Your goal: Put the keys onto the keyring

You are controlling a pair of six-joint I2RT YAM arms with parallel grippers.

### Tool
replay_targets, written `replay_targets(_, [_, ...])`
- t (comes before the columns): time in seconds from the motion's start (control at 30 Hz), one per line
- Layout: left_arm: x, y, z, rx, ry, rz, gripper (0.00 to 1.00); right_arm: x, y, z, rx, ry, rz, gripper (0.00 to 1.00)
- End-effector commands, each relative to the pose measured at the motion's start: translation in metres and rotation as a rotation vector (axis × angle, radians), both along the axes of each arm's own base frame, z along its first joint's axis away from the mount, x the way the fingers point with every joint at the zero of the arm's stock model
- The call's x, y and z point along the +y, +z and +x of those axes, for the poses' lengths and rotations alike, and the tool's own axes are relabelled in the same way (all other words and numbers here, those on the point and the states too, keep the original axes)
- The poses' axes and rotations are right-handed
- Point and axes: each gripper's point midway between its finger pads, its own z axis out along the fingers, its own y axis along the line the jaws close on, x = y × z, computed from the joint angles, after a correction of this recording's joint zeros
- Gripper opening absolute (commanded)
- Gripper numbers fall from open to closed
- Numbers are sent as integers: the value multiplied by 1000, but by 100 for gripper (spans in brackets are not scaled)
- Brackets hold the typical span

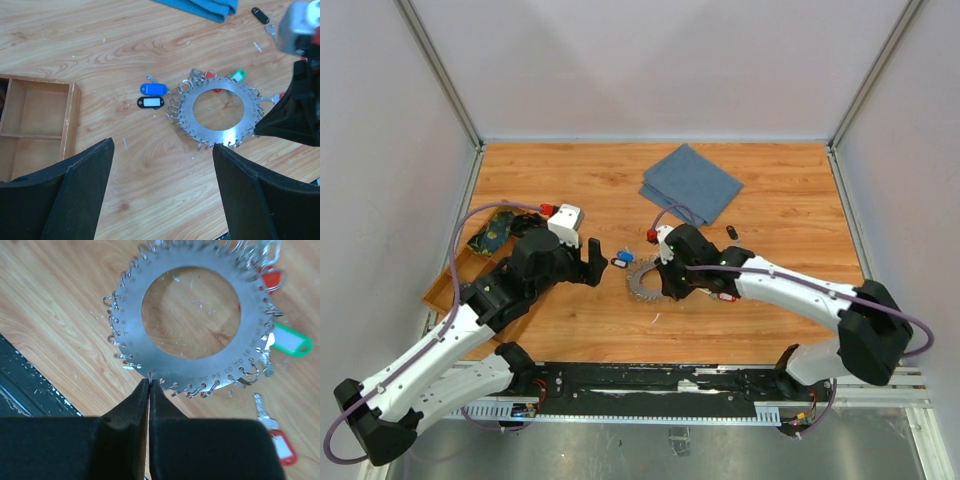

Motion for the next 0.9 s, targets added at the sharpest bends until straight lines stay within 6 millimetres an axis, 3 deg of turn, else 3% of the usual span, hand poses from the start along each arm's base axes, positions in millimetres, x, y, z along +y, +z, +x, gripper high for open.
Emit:
replay_targets(0.0, [2, 28, 1, -70, 24, -87, 85, -12, 26, -4, -118, 66, -4, 1])
replay_targets(0.23, [-10, 66, 2, -135, -14, -183, 92, -21, 93, 4, -351, 88, 121, 1])
replay_targets(0.43, [-24, 92, 1, -165, -82, -224, 93, -32, 167, 6, -666, 141, 289, 0])
replay_targets(0.73, [-48, 143, -15, -216, -239, -321, 88, -27, 260, -31, -927, 299, 605, 0])
replay_targets(0.87, [-56, 168, -29, -263, -311, -385, 87, -30, 292, -44, -996, 301, 742, 0])
